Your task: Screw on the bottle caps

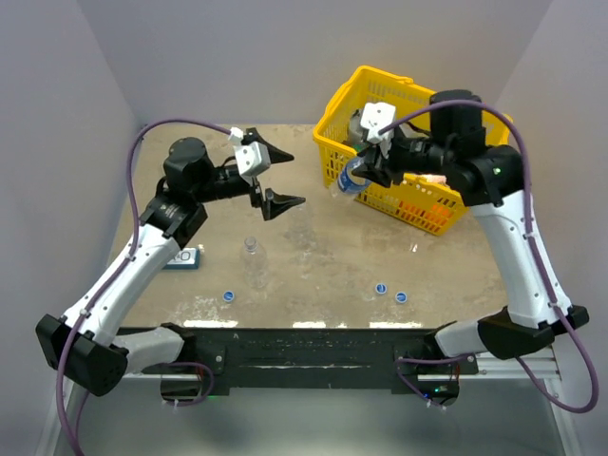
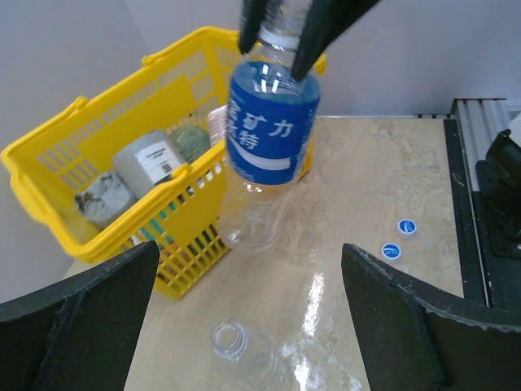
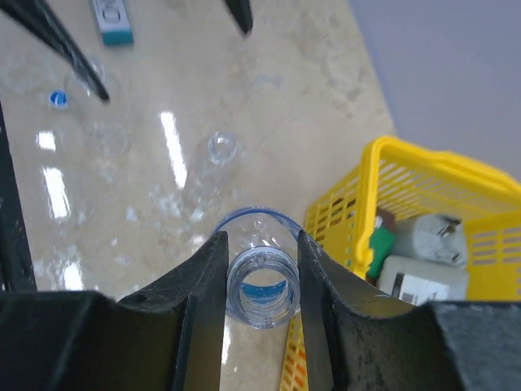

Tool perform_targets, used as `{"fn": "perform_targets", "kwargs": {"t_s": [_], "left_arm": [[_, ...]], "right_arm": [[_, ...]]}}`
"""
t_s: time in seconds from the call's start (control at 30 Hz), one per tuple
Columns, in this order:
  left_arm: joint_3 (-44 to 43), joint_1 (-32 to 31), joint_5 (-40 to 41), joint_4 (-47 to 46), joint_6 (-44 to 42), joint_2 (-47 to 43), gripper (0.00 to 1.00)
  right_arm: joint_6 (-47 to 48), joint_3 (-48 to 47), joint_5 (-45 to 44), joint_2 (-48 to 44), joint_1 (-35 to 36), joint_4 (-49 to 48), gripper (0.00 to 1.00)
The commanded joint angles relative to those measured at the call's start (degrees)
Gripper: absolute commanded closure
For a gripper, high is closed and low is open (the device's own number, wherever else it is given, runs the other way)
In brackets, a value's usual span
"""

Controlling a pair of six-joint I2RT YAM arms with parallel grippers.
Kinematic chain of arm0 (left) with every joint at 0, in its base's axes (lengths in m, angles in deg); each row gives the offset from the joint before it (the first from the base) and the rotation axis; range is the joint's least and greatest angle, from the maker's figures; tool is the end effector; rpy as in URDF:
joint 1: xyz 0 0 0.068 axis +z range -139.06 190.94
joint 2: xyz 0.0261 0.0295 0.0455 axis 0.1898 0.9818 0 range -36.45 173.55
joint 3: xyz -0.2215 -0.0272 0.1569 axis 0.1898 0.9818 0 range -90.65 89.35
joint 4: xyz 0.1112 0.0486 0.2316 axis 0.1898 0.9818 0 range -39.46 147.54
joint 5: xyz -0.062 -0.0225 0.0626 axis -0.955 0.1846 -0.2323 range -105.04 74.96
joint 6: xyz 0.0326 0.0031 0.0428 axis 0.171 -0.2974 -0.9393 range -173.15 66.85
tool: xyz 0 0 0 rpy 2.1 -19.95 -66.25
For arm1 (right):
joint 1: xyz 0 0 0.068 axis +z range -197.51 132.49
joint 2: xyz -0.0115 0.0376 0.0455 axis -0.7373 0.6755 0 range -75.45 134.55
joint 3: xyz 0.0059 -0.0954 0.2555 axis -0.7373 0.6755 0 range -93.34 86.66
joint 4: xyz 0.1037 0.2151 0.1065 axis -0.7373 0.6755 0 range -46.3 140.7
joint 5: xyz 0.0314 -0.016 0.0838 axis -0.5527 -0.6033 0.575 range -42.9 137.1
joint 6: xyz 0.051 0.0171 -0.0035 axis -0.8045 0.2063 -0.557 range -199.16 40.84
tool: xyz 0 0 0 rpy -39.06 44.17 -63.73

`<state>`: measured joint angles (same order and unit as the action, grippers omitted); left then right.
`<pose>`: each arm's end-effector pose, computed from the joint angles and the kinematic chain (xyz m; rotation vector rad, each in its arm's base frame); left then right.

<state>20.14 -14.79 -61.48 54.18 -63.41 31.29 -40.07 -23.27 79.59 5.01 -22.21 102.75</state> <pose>0.2248 -0.1368 0.4204 1.0799 1.2676 -0.8536 0.2182 0.1242 0.4952 -1.3520 1.5111 0.4386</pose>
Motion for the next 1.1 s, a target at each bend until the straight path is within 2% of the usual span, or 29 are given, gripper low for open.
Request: {"fn": "perform_targets", "kwargs": {"t_s": [0.0, 0.17, 0.7, 0.9, 0.93, 1.03, 1.07], "left_arm": [[-1.8, -4.23, -3.14, -8.11, 1.38, 4.23, 0.0], [-1.36, -7.75, 3.36, -13.04, 2.88, 7.04, 0.0], [-2.51, -11.53, 2.14, -12.95, 2.79, 13.38, 0.02], [-1.2, -11.7, 1.96, -15.76, 3.49, 13.82, 0.21], [-0.93, -11.7, 2.05, -16.29, 3.67, 13.82, 0.26], [-0.14, -11.7, 2.05, -17.79, 4.28, 13.55, 0.32], [0.04, -11.7, 2.05, -18.22, 4.29, 13.38, 0.34]], "right_arm": [[-6.21, -7.91, 7.32, 2.06, 0.54, 0.81, 1.0], [-8.06, -11.27, 10.84, 3.03, 0.54, 1.51, 1.0], [-10.09, -14.52, 15.06, 4.35, 0.63, 0.89, 1.0], [-8.42, -14.52, 14.27, 4.26, 0.72, 3.0, 1.0], [-8.24, -14.44, 13.75, 4.17, 0.72, 3.27, 1.0], [-7.54, -13.82, 11.91, 3.91, 0.63, 3.97, 1.0], [-7.54, -13.3, 11.37, 3.82, 0.72, 3.97, 0.97]]}}
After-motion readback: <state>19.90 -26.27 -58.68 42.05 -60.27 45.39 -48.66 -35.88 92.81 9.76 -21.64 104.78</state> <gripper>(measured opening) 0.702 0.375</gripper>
